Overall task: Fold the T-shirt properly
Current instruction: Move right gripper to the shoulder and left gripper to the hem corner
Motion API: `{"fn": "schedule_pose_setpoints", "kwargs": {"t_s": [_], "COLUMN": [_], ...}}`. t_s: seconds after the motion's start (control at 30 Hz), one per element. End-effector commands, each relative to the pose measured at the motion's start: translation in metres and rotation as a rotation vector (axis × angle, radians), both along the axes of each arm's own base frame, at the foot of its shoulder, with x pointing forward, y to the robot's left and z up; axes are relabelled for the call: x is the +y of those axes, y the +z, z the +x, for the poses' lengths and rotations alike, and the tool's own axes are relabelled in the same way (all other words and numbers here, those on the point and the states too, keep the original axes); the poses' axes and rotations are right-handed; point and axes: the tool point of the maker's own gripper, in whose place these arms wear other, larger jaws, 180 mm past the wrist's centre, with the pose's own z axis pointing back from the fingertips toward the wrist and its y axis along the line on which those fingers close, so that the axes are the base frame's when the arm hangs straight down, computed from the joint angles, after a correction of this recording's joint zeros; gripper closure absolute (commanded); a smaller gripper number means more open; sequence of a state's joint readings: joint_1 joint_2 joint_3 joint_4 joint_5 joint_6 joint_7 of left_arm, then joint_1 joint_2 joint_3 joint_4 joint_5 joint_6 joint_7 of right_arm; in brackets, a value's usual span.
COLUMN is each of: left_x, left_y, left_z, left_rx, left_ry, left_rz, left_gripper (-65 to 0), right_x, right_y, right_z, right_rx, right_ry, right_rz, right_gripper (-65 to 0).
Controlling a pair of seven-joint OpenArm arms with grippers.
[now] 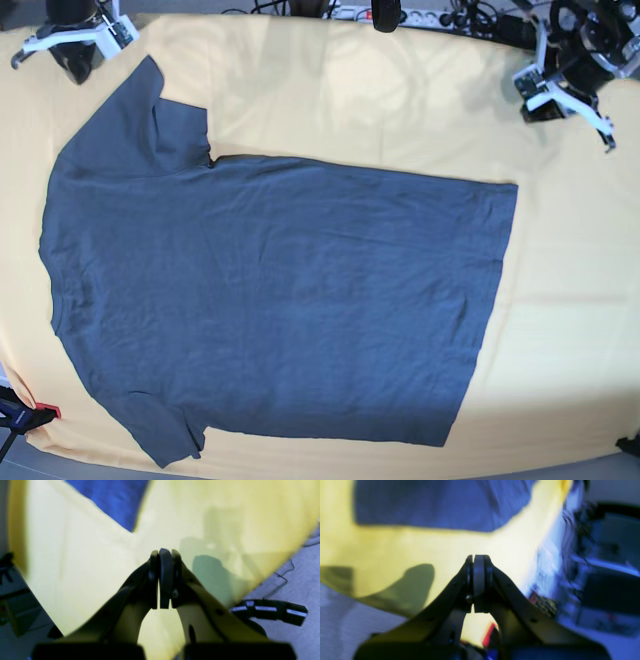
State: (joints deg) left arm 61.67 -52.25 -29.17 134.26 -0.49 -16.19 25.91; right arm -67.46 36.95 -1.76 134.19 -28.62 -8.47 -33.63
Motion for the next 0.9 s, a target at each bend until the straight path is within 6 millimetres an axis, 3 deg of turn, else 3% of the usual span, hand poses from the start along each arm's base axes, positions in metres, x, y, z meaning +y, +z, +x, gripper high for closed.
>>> {"fn": "schedule_pose_setpoints", "kwargs": {"t_s": [0.0, 0.2, 0.37, 0.5, 0.67, 0.7, 0.8, 0.83, 0.87], "left_x": [-0.004, -0.011, -0.008, 0.003, 0.007, 0.005, 0.000, -0.001, -0.002], "left_y": [0.007, 0.036, 0.023, 0.013, 0.009, 0.009, 0.004, 0.002, -0.001], "left_z": [0.006, 0.040, 0.050, 0.062, 0.082, 0.085, 0.089, 0.089, 0.089], "left_rx": [-0.033, -0.197, -0.138, -0.101, -0.102, -0.105, -0.066, -0.047, -0.028], "left_ry": [-0.017, -0.072, -0.146, -0.199, -0.309, -0.332, -0.385, -0.406, -0.422], "left_rz": [-0.003, -0.006, -0.119, -0.125, -0.105, -0.110, -0.099, -0.093, -0.086], "left_gripper": [0.0, 0.0, 0.0, 0.0, 0.0, -2.6, -27.9, -32.6, -33.1], "right_x": [0.004, 0.023, 0.032, 0.047, 0.046, 0.046, 0.047, 0.048, 0.048], "right_y": [0.006, 0.001, 0.004, -0.003, -0.002, -0.002, -0.003, -0.003, -0.003], "right_z": [0.007, 0.026, 0.040, 0.038, 0.039, 0.039, 0.038, 0.038, 0.037], "right_rx": [-0.029, -0.023, -0.045, 0.004, -0.006, -0.008, -0.010, -0.011, -0.013], "right_ry": [0.021, 0.065, 0.072, 0.097, 0.087, 0.084, 0.066, 0.058, 0.050], "right_rz": [0.013, 0.127, 0.196, 0.287, 0.285, 0.286, 0.299, 0.304, 0.310], "right_gripper": [0.0, 0.0, 0.0, 0.0, 0.0, 0.0, 0.0, 0.0, 0.0]}}
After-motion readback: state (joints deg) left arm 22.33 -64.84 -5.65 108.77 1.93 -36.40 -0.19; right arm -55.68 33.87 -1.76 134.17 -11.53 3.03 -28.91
